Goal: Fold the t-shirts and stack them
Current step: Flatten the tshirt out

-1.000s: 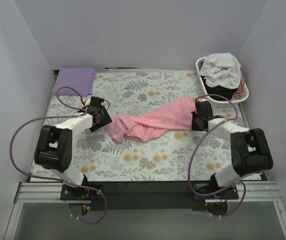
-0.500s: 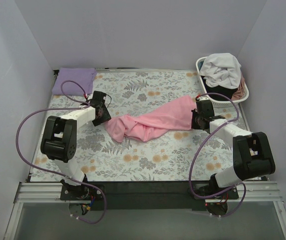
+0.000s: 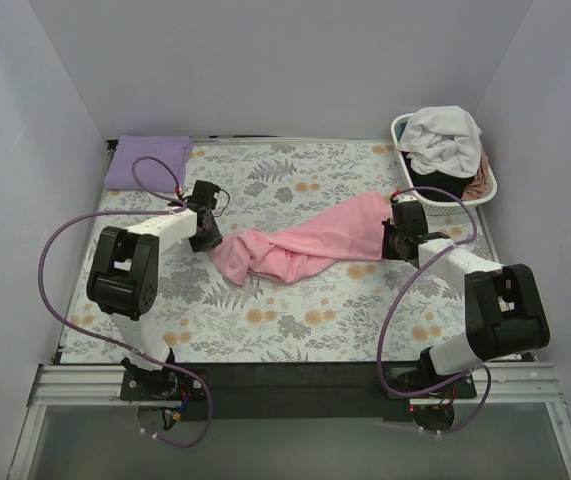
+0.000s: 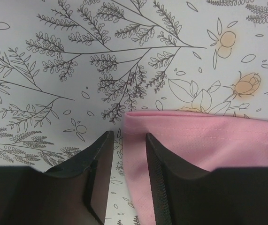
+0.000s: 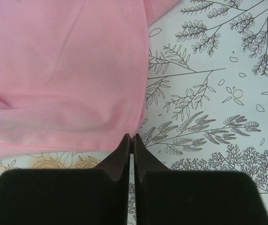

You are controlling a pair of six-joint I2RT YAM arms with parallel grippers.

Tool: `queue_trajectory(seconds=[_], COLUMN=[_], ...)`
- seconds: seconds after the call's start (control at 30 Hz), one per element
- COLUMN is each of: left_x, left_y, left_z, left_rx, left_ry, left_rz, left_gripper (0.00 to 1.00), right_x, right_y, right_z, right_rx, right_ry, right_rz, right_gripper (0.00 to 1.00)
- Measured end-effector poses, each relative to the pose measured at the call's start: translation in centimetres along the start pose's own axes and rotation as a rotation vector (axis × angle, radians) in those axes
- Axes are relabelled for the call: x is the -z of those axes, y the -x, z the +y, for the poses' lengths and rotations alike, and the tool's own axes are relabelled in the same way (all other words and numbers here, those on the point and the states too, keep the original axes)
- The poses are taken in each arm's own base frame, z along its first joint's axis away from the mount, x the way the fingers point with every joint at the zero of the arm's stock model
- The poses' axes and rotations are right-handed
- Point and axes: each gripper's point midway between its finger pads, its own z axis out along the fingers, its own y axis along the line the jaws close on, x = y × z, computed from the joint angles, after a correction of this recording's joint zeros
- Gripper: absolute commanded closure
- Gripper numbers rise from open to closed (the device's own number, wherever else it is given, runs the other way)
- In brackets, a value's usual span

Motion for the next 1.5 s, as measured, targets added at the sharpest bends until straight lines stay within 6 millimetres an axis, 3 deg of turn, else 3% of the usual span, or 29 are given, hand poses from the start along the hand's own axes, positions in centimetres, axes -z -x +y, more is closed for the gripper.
queue_trajectory(seconds=[0.23, 0.33, 0.4, 0.63, 0.73, 0.83, 0.9, 1.0, 1.07, 1.13, 1.2, 1.33, 1.5], left_x=[-0.1, -0.2, -0.4, -1.0, -0.7, 1.5, 3.9, 10.1, 14.3, 18.4, 22.3, 32.1, 46.0], left_y=[-0.1, 0.2, 0.4, 2.0, 3.9, 9.6, 14.3, 22.2, 25.8, 27.9, 28.8, 28.9, 24.9], left_z=[0.1, 0.0, -0.2, -0.7, -0.8, -2.1, -3.1, -4.2, -4.4, -4.0, -3.1, -0.3, 6.0], left_rx=[-0.010, -0.012, -0.013, -0.055, -0.074, -0.057, -0.029, 0.031, 0.071, 0.096, 0.112, 0.149, 0.219], left_ry=[0.023, 0.024, 0.024, 0.043, 0.059, 0.041, 0.019, -0.020, -0.045, -0.069, -0.089, -0.163, -0.311], left_rz=[0.002, 0.002, -0.001, -0.038, -0.068, -0.175, -0.286, -0.492, -0.608, -0.700, -0.773, -0.952, -1.216], left_gripper=[0.77, 0.86, 0.99, 1.00, 1.00, 1.00, 1.00, 1.00, 1.00, 1.00, 1.00, 1.00, 1.00], right_x=[0.0, 0.0, -0.1, -0.2, 0.0, 1.0, 2.4, 5.5, 8.2, 11.1, 14.4, 21.9, 31.8], right_y=[-0.5, -0.5, -0.4, -0.5, 1.0, 5.5, 10.0, 16.9, 20.7, 23.6, 25.2, 26.2, 24.6], right_z=[-0.1, -0.1, -0.1, -0.2, 0.1, 0.7, 1.3, 1.9, 1.8, 1.6, 1.3, 1.1, 1.0], right_rx=[0.001, 0.002, 0.002, 0.011, 0.015, 0.020, 0.023, 0.023, 0.024, 0.029, 0.037, 0.072, 0.120], right_ry=[-0.002, -0.002, -0.003, -0.008, -0.006, 0.002, 0.007, 0.017, 0.019, 0.020, 0.023, 0.056, 0.130], right_rz=[0.009, 0.009, 0.009, 0.017, 0.001, -0.076, -0.168, -0.316, -0.407, -0.494, -0.568, -0.715, -0.916], right_gripper=[0.99, 0.99, 0.99, 0.99, 0.99, 0.99, 0.99, 0.99, 0.99, 0.99, 0.99, 0.99, 0.99])
